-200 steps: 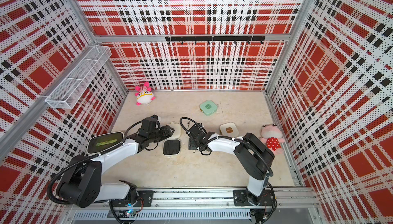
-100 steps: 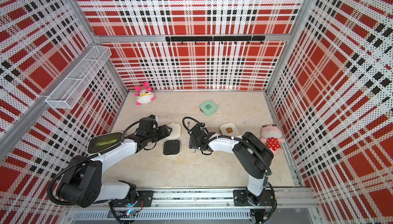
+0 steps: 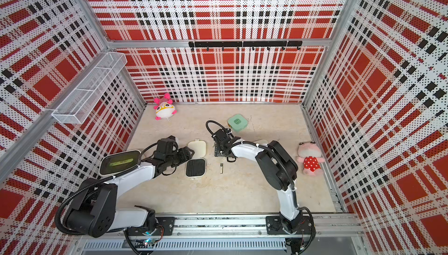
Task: Organize nail clipper sets
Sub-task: Pick up the nail clipper from the center of the board.
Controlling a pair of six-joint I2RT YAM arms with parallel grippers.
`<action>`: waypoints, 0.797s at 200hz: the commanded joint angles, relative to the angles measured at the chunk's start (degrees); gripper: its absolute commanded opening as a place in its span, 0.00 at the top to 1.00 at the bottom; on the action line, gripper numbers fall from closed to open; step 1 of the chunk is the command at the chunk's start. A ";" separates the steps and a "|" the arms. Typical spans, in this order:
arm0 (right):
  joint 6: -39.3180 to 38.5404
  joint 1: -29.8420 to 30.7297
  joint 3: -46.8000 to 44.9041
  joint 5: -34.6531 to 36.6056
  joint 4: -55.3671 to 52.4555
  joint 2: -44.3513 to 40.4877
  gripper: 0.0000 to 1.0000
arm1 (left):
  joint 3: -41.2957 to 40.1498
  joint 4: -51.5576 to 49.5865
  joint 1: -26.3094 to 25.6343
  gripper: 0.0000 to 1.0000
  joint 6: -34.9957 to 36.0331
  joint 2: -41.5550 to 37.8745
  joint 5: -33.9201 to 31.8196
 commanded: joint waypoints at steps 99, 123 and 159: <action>-5.16 0.76 9.13 4.16 -12.43 5.94 0.34 | -7.77 2.02 -2.18 0.27 -1.89 -4.01 0.38; -5.41 0.75 8.06 3.16 -10.88 5.82 0.42 | -8.35 2.20 -5.60 0.27 -3.33 -4.45 -0.37; -5.38 0.81 6.44 2.50 -9.60 5.11 0.55 | -9.39 3.76 -9.42 0.27 -5.92 -3.86 -0.73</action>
